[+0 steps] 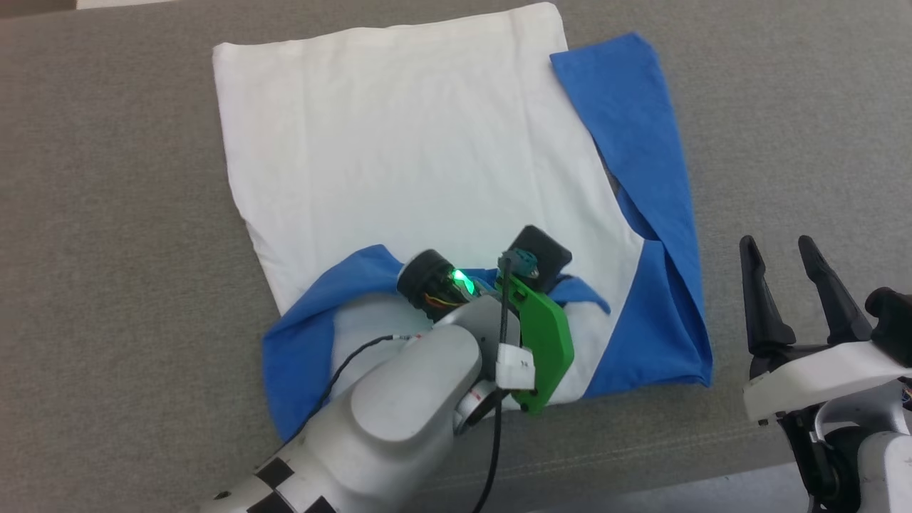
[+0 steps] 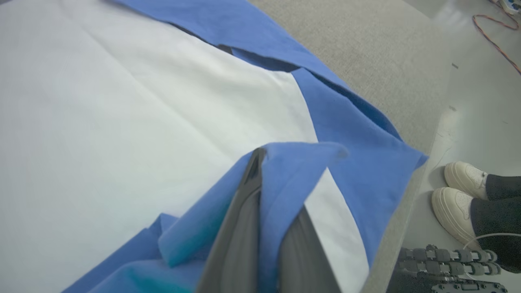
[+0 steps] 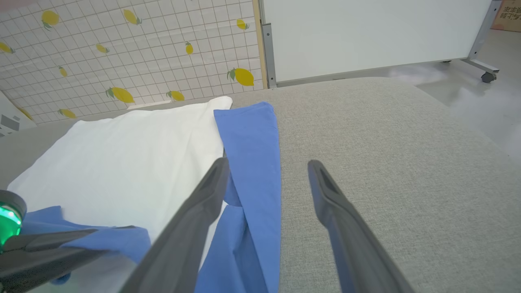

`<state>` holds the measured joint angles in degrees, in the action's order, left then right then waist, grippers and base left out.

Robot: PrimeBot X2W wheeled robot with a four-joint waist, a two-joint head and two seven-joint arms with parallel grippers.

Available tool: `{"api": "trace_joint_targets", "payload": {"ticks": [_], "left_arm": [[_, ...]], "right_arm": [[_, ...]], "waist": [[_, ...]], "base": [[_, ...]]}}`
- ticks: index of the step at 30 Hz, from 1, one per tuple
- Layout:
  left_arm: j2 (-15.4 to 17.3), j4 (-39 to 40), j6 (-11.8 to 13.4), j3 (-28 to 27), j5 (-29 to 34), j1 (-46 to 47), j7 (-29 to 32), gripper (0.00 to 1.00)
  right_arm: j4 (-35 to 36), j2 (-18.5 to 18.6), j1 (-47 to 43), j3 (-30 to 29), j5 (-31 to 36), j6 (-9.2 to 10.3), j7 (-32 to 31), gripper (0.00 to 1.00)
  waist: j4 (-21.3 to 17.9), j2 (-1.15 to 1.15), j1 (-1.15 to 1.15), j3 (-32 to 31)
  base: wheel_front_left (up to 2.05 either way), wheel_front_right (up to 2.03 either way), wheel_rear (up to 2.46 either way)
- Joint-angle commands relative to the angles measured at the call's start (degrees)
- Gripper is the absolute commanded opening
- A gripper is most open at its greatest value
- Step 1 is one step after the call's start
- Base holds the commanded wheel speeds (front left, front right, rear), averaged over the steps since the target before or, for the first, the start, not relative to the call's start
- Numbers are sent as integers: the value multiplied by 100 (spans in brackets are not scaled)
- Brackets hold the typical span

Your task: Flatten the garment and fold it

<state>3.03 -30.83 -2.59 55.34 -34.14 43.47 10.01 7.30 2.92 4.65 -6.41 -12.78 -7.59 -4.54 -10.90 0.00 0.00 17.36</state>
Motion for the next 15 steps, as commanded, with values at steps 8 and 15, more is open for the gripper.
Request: {"api": "trace_joint_targets", "payload": {"ticks": [8,15], "left_arm": [[-14,-650,-114,832,-275,-70,466,100],[-14,-191,-186,542,-1151,-96,98,100]], "right_arm": [[-214,-4,121,102,-130,10,177,100],[-225,-4,109,32,-36,10,116,100]], "waist": [[-352,0,0,255],[-61,0,0,120]], "base": [[0,0,0],[0,0,0]]}}
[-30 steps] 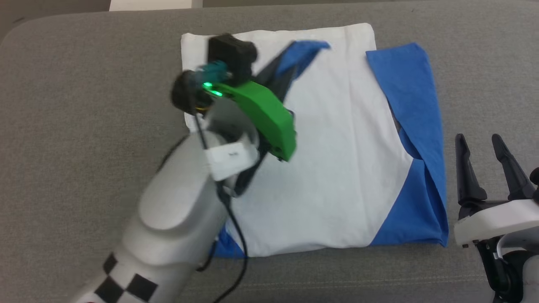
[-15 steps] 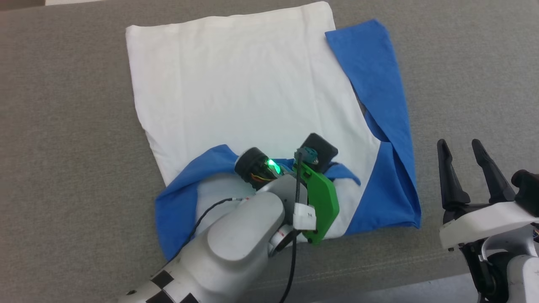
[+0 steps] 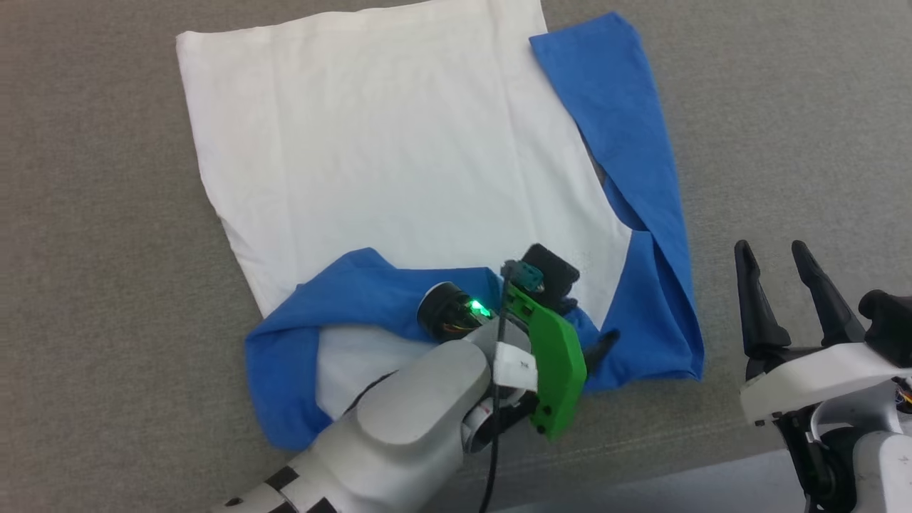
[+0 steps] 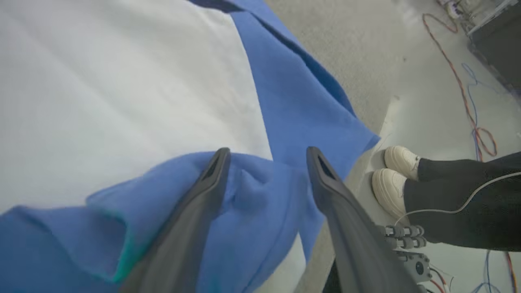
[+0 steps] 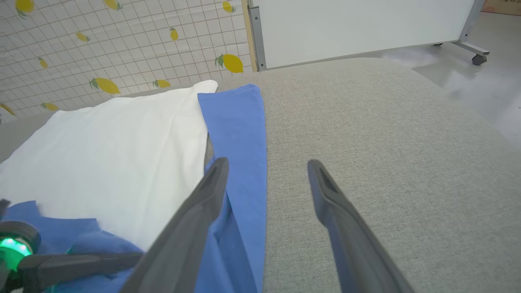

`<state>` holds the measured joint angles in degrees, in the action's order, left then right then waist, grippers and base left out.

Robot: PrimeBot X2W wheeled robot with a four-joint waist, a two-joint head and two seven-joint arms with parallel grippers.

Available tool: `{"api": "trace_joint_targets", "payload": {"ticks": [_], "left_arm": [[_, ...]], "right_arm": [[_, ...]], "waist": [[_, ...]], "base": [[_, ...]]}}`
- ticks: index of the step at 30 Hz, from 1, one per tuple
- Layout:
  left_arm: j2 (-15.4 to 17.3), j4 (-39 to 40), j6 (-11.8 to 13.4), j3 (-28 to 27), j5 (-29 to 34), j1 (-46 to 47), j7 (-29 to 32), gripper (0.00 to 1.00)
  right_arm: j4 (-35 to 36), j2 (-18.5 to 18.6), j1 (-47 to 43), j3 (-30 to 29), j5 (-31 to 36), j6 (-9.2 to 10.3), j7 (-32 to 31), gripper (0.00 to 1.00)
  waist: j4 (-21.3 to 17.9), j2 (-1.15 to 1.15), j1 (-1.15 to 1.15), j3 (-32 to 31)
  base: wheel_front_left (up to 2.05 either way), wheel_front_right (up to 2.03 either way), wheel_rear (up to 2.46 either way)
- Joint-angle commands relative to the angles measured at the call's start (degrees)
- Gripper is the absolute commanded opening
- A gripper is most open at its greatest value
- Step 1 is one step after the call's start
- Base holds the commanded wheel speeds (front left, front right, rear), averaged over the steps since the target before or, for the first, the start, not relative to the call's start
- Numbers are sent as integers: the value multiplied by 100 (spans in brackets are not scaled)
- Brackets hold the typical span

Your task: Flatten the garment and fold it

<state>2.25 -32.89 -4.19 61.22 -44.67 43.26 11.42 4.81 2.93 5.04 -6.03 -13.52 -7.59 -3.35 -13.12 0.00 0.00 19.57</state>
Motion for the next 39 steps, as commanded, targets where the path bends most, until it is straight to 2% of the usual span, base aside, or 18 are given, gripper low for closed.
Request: {"api": "trace_joint_targets", "payload": {"ticks": [1,7,11,14,18,22,25,28,32,39], "left_arm": [[64,167,-58,-121,-304,-97,-132,100],[82,738,-22,-509,-637,-56,-825,100],[313,1040,117,-881,-691,-180,-1322,100],[611,1216,352,-1210,-642,-332,-1778,100],[1116,1362,789,-1797,-456,-578,-2451,100],[1466,1517,1124,-2474,-123,-823,-2629,100],[1516,1995,1255,-3355,348,-1122,-2638,100],[1411,2437,1245,-4134,798,-1459,-2640,100],[1180,2916,1056,-4998,1364,-1841,-2640,100],[787,3208,684,-5765,1908,-2100,-2641,100]], "right_arm": [[49,-5,78,-40,65,10,-33,100],[255,-5,210,-154,279,10,-226,100],[377,2,436,-169,435,10,-383,100],[339,64,727,-234,520,10,-450,100],[-31,245,1296,-322,607,10,-552,100],[-586,396,1901,-384,678,10,-735,100],[-1154,490,2445,-565,753,10,-943,100],[-1680,537,2986,-846,845,10,-1125,100],[-2334,622,3798,-1313,991,10,-1396,100],[-3063,825,4821,-2078,1448,10,-1985,100]], "waist": [[243,0,0,-121],[676,0,0,-216],[907,0,0,-229],[1047,0,0,-191],[1258,0,0,-36],[1428,0,0,183],[1563,0,0,430],[1677,0,0,673],[1831,0,0,1042],[2085,0,0,1577]], "base": [[0,0,0],[0,0,0],[0,0,0],[0,0,0],[0,0,0],[0,0,0],[0,0,0],[0,0,0],[0,0,0],[0,0,0]]}}
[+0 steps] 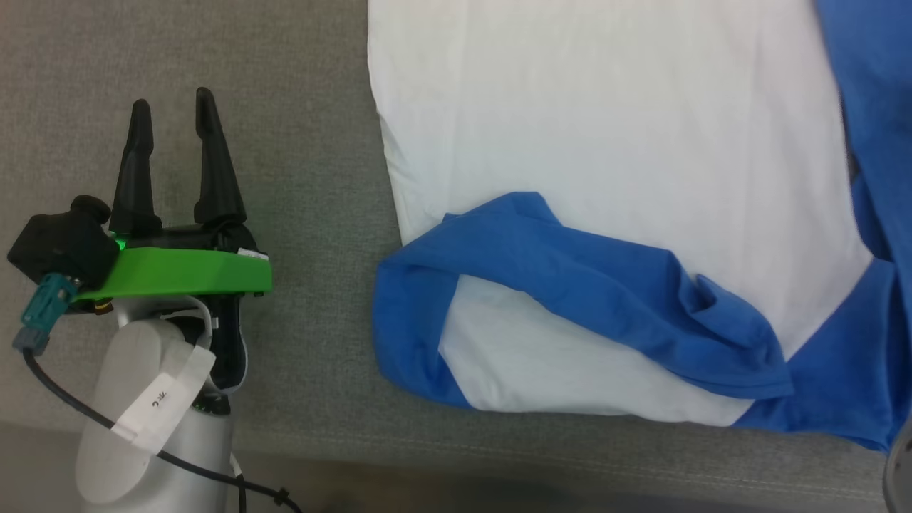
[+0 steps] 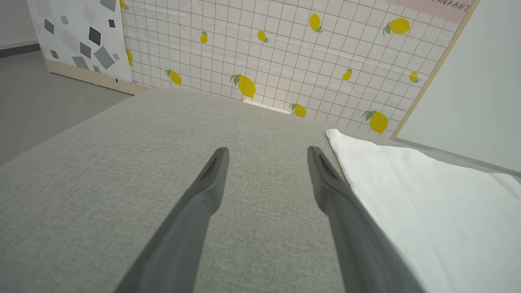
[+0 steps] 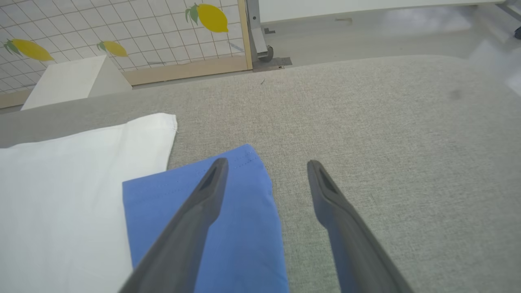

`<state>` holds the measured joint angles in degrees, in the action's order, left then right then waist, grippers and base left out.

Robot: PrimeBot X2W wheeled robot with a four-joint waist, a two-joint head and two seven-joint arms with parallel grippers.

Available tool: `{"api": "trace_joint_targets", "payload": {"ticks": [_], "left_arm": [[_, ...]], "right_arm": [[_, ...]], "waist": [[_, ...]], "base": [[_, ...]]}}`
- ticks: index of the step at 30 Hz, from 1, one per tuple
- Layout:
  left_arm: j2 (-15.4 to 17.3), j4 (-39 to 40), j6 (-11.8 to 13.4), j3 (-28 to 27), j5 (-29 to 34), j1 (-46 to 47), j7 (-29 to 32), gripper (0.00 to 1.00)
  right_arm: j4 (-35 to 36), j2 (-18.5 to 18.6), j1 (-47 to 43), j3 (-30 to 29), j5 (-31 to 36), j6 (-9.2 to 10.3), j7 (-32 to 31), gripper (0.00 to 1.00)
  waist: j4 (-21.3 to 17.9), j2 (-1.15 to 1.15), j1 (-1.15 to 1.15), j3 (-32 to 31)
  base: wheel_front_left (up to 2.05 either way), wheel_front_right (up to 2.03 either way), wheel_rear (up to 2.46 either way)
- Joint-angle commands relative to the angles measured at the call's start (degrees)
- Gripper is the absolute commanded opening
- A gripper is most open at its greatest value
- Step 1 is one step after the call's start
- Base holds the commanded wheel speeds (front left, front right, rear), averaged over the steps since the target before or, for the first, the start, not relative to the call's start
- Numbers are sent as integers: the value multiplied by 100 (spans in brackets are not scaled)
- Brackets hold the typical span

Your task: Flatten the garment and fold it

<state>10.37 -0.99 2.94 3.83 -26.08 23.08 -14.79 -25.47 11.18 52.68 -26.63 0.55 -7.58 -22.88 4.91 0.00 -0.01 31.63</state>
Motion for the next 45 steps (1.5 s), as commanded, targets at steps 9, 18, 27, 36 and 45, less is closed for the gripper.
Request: {"api": "trace_joint_targets", "payload": {"ticks": [9,18,27,36,45], "left_arm": [[-437,51,-495,-657,396,-201,-20,100],[-628,-206,-730,-1051,672,-368,-20,100],[-622,-591,-797,-1208,899,-852,-20,100],[-614,-700,-802,-1287,978,-1302,-20,100],[-628,-698,-802,-1216,970,-1427,-20,100]], "right_arm": [[-359,103,458,-207,517,9,-1469,35],[368,180,-275,142,291,9,-1106,0],[1885,17,-1417,890,-173,9,-711,0],[4207,-287,-2714,2344,-591,9,-1204,0],[4605,-467,-3473,3834,-608,9,-1356,0]], "waist": [[414,0,1,617],[210,0,1,40],[-147,0,1,-959],[-251,0,1,-1664],[-53,0,1,-1837]], "base": [[0,0,0],[0,0,0],[0,0,0],[0,0,0],[0,0,0]]}}
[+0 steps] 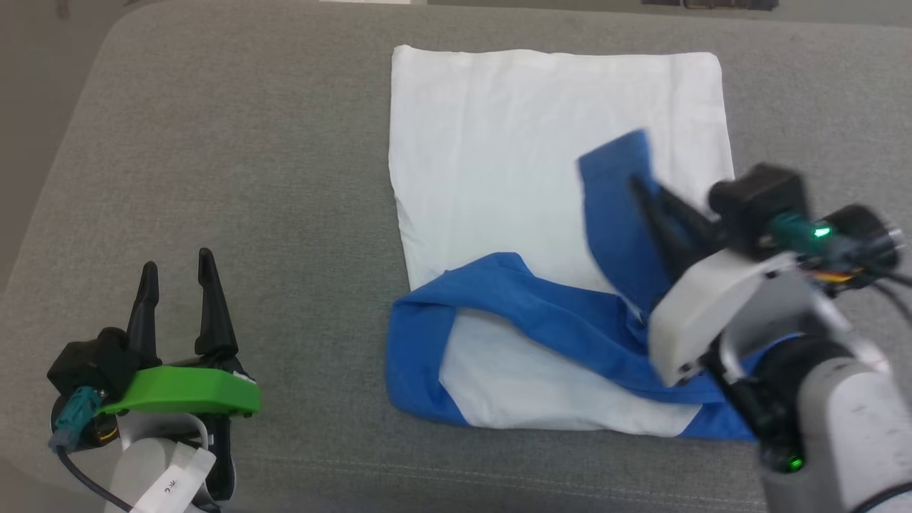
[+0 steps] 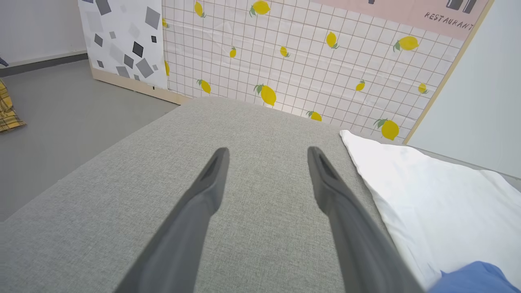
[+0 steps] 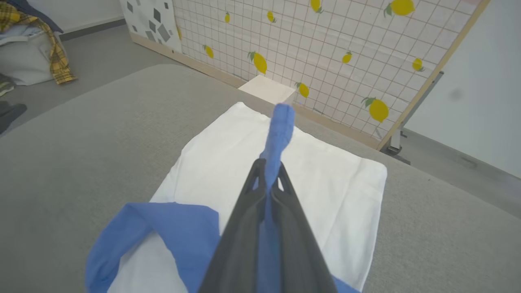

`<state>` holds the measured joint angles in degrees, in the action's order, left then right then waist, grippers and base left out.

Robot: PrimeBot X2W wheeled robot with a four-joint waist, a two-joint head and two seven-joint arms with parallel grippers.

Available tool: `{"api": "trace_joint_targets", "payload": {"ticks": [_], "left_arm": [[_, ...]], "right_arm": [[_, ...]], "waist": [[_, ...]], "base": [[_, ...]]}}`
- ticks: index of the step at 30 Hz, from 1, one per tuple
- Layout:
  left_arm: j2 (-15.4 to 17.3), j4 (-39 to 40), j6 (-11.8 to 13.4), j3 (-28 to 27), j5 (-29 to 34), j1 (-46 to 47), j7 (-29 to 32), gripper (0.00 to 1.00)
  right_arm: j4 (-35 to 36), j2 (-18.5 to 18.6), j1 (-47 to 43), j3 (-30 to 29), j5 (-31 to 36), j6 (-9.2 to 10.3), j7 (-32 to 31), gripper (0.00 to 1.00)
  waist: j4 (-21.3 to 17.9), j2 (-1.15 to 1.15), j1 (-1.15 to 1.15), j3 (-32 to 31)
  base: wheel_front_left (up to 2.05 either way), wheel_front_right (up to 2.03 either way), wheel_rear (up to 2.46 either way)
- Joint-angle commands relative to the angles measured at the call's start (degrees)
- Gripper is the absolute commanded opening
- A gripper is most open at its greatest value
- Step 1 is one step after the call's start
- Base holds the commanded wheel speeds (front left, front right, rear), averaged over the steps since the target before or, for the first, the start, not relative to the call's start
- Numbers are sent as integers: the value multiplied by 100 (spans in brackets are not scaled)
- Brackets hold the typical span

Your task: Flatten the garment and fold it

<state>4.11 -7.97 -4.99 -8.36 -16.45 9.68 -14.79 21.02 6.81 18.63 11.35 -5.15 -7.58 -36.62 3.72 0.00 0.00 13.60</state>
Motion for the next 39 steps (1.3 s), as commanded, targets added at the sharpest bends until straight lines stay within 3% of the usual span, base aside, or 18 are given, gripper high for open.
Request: {"api": "trace_joint_targets", "payload": {"ticks": [1,10,22,23,24,25,29,33,39], "left_arm": [[-8,-3,-11,19,1,-89,-20,100],[-47,-64,-10,141,-59,-34,-20,100],[-86,-124,-2,292,-100,74,-20,100],[-89,-137,-2,312,-104,79,-20,100],[-92,-147,-2,326,-109,81,-20,100],[-94,-162,-3,340,-117,76,-20,100],[-95,-227,-16,383,-107,31,-20,100],[-10,-256,-31,418,-63,8,-13,100],[234,-168,-69,494,-11,96,193,100]], "right_arm": [[-161,-62,-124,168,-47,9,55,0],[-1826,-357,-243,1346,-253,9,579,0],[-3873,-391,294,1980,-485,9,773,0],[-3975,-391,324,1990,-543,9,752,17],[-4019,-392,343,1995,-597,9,775,44],[-4055,-392,348,1967,-683,9,807,100],[-3798,-392,319,1778,-1001,9,1220,100],[-3088,-392,187,1362,-1077,9,1924,100],[-1996,-392,-326,141,-698,9,2895,100]], "waist": [[97,0,0,-30],[309,0,0,79],[497,0,0,215],[509,0,0,210],[515,0,0,204],[513,0,0,193],[443,0,0,91],[253,0,0,-15],[-208,0,0,-58]], "base": [[0,0,0],[0,0,0],[0,0,0],[0,0,0],[0,0,0],[0,0,0],[0,0,0],[0,0,0],[0,0,0]]}}
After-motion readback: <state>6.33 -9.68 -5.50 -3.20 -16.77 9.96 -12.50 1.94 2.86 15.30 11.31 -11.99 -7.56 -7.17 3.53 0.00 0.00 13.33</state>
